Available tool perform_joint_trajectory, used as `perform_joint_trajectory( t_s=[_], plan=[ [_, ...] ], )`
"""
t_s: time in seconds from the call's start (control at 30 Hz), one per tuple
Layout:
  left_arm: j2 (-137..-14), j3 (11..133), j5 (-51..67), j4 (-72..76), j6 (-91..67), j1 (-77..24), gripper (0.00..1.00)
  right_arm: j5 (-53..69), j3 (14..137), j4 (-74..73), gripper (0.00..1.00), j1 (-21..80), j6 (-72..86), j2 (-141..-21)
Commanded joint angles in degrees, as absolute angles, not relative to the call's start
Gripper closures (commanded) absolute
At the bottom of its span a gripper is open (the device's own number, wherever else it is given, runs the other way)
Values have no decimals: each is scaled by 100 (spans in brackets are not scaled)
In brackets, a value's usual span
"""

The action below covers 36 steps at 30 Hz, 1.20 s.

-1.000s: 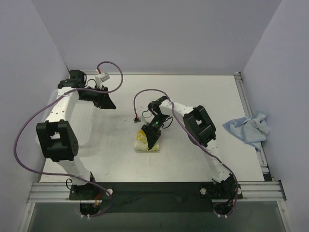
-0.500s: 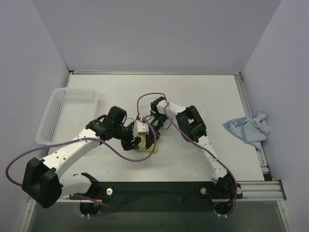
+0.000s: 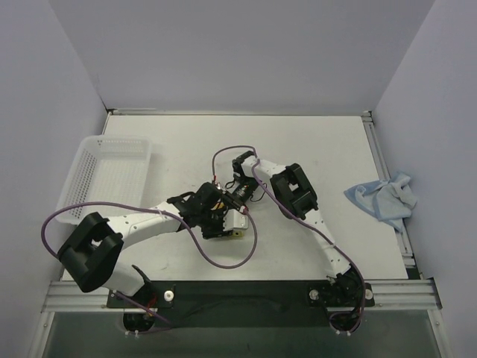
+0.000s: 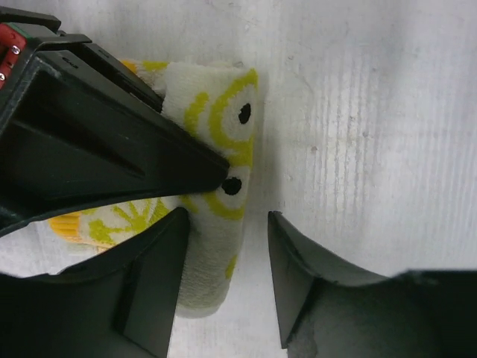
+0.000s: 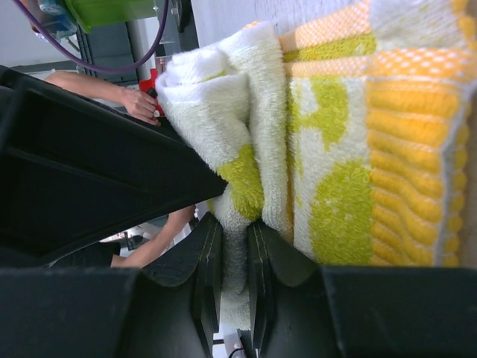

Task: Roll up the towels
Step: Roll the towel

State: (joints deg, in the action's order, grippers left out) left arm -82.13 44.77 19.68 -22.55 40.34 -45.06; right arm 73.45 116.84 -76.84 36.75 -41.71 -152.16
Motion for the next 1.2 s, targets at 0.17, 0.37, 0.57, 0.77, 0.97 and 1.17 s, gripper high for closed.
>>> perform_joint_trajectory(
  t_s=[0.17, 0.37, 0.57, 0.77, 0.97, 1.17],
  plan=[
    [-8552, 4438, 1854, -2617, 3983, -4614, 79, 6935, 11575, -7673, 95, 3560, -4316, -14899],
    [-8719, 4710, 2425, -3470, 3394, -4597, 90, 6733, 11917, -7340, 66, 3156, -3676, -14397],
    [-9078, 5316, 2970, -4314, 3077, -4342, 95, 6170, 11989, -6761, 43, 2488, -3147, -13528],
    [-10264, 6687, 4130, -5422, 2953, -3525, 97, 6126, 11023, -6145, 41, 1803, -2716, -12289],
    [-11907, 7830, 4544, -6335, 3312, -3095, 96, 6056, 9564, -5907, 42, 1582, -2839, -11163],
    [-13138, 8761, 4500, -6951, 3629, -2743, 95, 6100, 8421, -5389, 46, 1661, -2690, -10354]
  ],
)
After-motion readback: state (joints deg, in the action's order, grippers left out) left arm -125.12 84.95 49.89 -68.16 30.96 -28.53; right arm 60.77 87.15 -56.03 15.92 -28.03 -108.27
